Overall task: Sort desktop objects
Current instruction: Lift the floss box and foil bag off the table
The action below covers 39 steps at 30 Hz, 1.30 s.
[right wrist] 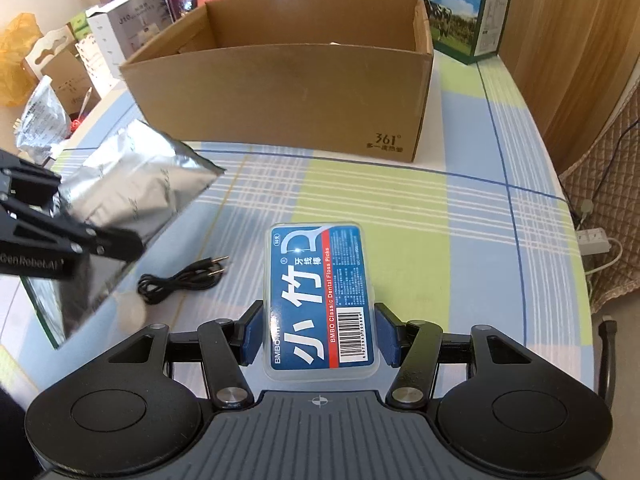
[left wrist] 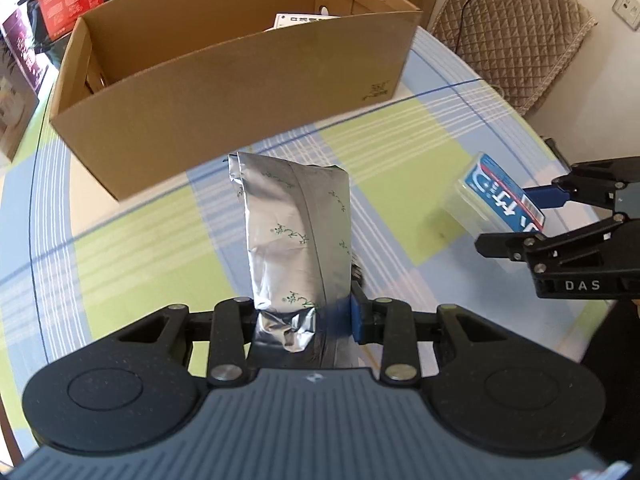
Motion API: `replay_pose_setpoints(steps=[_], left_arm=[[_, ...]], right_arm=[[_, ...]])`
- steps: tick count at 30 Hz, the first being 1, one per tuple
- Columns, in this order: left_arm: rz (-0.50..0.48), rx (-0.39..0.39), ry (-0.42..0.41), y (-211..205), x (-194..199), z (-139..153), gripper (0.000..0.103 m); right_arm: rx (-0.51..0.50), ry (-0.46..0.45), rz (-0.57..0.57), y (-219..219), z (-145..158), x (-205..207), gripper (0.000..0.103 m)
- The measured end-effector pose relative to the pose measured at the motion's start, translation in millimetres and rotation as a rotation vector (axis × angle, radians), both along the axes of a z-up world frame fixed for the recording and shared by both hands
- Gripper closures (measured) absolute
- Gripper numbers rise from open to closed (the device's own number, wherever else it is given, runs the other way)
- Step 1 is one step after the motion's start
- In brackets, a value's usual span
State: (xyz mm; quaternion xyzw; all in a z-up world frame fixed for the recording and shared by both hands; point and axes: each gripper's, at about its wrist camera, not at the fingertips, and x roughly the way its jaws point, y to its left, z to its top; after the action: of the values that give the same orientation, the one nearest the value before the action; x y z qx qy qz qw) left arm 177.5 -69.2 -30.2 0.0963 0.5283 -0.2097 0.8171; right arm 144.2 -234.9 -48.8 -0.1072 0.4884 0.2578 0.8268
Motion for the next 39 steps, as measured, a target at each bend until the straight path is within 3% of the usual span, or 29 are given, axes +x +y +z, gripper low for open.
replay_pose_setpoints(steps=[14,39], left_arm=[[0.036,-0.032,-0.002,2,-46,9,0.074],[0.047,-0.030,-0.024,6,-51,23,0.074]], right_arm=[[-0.005,-0.011,0.025,-4,13,-41,0.050],[-0.005,-0.030,0.037,-5,23,-44,0.049]])
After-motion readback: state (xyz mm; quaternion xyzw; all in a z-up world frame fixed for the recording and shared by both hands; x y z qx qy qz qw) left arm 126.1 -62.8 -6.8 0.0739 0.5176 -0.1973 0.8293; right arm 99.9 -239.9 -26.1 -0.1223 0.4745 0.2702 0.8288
